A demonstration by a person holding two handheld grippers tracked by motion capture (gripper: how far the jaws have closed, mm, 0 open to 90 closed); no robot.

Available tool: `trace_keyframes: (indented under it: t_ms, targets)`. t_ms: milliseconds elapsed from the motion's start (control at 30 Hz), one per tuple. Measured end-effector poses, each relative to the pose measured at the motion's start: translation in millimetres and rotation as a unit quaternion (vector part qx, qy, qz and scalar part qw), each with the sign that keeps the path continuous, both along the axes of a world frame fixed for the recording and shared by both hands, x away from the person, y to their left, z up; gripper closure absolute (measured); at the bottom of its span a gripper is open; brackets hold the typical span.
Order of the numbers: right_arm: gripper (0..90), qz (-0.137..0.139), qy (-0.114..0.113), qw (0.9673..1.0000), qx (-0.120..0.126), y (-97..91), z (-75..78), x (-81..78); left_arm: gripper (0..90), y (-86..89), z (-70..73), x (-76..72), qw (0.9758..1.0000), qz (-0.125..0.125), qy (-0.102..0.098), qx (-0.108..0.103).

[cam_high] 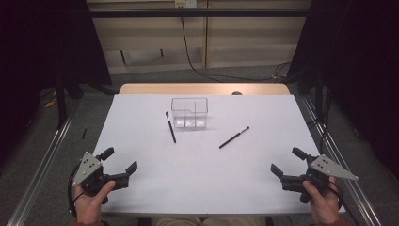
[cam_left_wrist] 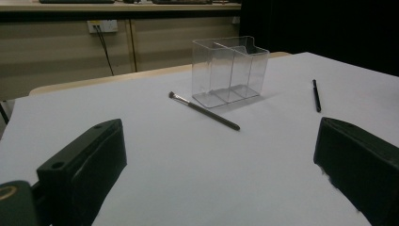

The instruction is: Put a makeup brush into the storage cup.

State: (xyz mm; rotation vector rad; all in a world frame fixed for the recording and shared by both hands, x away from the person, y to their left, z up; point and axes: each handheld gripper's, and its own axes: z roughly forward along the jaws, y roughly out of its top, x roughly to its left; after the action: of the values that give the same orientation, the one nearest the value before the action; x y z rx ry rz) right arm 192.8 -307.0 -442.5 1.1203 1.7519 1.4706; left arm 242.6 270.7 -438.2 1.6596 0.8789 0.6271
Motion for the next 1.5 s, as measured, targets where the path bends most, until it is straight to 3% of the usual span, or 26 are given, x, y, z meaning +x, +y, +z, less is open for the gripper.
trace_keyframes:
  t_ms: [433, 733, 833, 967, 1200, 1333, 1500]
  targets:
    - [0.0, 0.004, 0.001, 1.0, 0.006, -1.3, -1.2, 1.1, 2.5, 0.0, 1.0, 4.9, 1.0, 0.003, 0.002, 0.001]
    - [0.0, 0.004, -0.005, 0.9999, 0.008, -0.5, 0.1, -1.2, 3.6, -8.8, 4.1, 4.5, 0.9999, -0.013, 0.009, -0.003]
    - [0.0, 0.005, -0.005, 1.0, 0.002, 0.2, 0.3, -1.1, 3.7, -11.2, 6.4, 2.5, 0.9997, -0.021, 0.008, 0.007]
    - [0.0, 0.006, -0.007, 0.9999, 0.003, 3.1, 1.7, -2.9, 3.7, -12.8, 6.4, 2.6, 0.9996, -0.024, 0.012, 0.006]
    - [0.0, 0.01, -0.006, 0.9999, 0.0, 2.4, 0.8, -1.4, 5.3, -19.5, 7.5, 12.3, 0.9992, -0.029, 0.01, 0.027]
    - [0.0, 0.014, -0.007, 0.9999, 0.001, 3.7, 0.8, -1.2, 5.3, -22.6, 6.1, 21.2, 0.9991, -0.029, 0.024, 0.021]
    - [0.0, 0.014, -0.006, 0.9999, 0.004, 4.2, 1.0, -2.2, 6.1, -28.2, 7.2, 23.7, 0.9979, -0.039, 0.039, 0.033]
